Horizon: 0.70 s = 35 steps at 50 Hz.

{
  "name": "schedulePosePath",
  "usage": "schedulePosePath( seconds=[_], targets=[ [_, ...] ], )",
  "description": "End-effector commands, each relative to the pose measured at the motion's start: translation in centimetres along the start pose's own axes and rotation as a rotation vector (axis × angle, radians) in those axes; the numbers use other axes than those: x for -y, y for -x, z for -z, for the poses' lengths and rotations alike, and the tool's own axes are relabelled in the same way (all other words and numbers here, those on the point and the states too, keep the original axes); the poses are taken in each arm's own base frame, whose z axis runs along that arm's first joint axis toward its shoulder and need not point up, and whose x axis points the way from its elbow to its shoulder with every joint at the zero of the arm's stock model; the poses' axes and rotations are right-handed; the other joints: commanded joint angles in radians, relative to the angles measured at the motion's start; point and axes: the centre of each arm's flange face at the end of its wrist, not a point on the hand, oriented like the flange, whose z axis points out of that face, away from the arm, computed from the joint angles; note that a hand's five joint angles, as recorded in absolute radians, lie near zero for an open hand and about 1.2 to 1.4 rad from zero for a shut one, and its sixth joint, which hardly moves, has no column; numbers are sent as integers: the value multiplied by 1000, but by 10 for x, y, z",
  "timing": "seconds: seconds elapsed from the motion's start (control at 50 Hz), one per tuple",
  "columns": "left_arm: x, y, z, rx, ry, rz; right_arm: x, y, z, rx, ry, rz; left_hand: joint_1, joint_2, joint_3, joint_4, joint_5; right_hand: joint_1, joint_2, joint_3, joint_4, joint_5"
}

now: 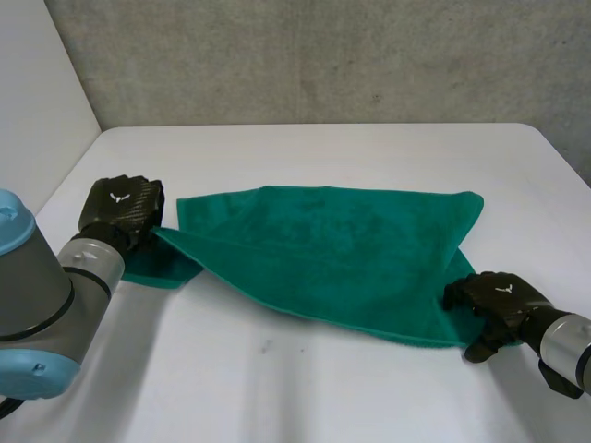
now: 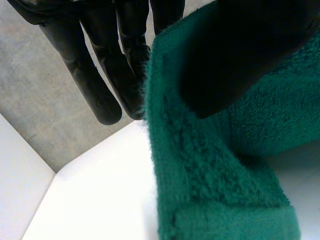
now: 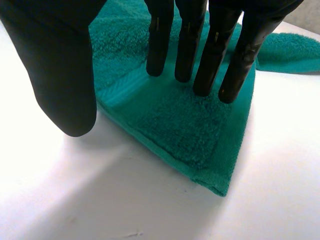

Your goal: Fold the towel.

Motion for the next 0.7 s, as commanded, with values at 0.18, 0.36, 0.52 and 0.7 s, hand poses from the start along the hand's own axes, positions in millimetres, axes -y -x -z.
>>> schedulePosePath(
  seconds=[0.18, 0.36, 0.52, 0.7],
  targets=[
    [-4, 4, -2, 10, 14, 1, -3, -11, -11, -66, -13, 81, 248, 199, 204, 200, 254, 330, 258, 265, 265, 259],
    [-4, 4, -1, 10, 18, 2, 4, -18, -15, -91, -44, 100, 248, 199, 204, 200, 254, 374, 302, 309, 309, 303],
    [-6, 4, 0, 9, 22, 3, 10, -21, -24, -115, -53, 120, 248, 199, 204, 200, 254, 409, 337, 344, 344, 338],
    [-6, 4, 0, 11, 26, 1, 19, -24, -30, -135, -68, 127, 248, 199, 204, 200, 254, 907, 835, 842, 842, 837]
  ],
)
